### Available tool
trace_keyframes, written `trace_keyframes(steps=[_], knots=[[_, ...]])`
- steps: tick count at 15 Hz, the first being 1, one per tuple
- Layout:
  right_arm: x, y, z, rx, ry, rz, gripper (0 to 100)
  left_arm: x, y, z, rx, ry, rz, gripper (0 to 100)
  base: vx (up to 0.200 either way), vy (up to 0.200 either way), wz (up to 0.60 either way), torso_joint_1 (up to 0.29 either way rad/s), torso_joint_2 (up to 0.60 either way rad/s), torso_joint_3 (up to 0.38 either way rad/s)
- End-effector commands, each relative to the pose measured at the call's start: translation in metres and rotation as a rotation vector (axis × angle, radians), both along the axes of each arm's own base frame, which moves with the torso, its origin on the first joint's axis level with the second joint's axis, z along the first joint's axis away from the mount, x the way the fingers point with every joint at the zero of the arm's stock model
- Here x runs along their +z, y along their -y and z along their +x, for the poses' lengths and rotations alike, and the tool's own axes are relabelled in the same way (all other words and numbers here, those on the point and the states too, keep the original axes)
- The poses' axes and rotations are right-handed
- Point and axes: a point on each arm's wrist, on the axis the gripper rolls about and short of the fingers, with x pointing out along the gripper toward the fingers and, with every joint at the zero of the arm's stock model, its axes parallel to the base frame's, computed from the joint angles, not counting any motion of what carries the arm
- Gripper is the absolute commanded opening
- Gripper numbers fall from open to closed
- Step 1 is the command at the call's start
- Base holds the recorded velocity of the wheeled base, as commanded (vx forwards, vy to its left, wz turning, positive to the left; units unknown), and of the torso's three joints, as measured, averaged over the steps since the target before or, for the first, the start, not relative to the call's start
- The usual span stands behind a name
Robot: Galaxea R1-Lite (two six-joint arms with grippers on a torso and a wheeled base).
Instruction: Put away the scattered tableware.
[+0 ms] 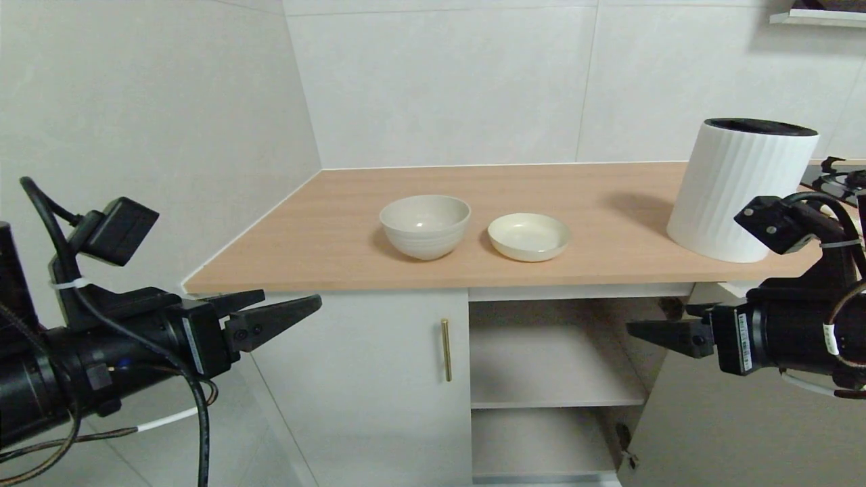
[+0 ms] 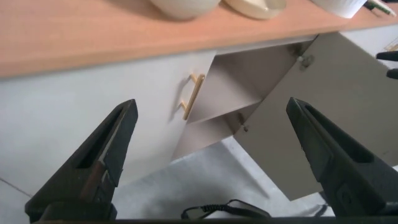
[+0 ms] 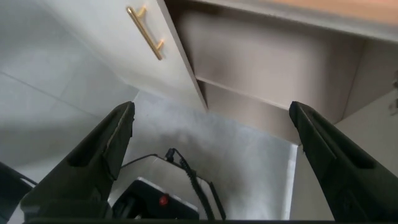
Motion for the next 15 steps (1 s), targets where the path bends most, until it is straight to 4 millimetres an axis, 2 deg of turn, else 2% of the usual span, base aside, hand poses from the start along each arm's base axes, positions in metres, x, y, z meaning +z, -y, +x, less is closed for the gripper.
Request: trace_keyframes(steps=[1, 10, 13, 15], knots=[[-0.001, 0.0, 0.001, -0.001, -0.003, -0.001, 100, -0.003, 0.001, 0.003, -0.001, -0.015, 0.004, 100, 0.0, 0.0, 0.0, 0.207, -0.48, -0.286], [-0.004, -0.003, 0.007, 0.002, -0.016, -0.006, 100, -0.005, 0.002, 0.005, -0.004, -0.027, 0.007, 100, 0.0, 0.0, 0.0, 0.199, -0.46, -0.256], [-0.008, -0.011, 0.024, 0.005, 0.022, -0.021, 100, 0.003, 0.007, 0.021, -0.004, -0.023, 0.005, 100, 0.0, 0.0, 0.0, 0.034, -0.07, -0.041], [0.002, -0.02, 0.047, -0.005, 0.043, -0.017, 100, 0.014, 0.015, 0.038, -0.015, -0.032, 0.009, 100, 0.0, 0.0, 0.0, 0.0, 0.0, 0.0]])
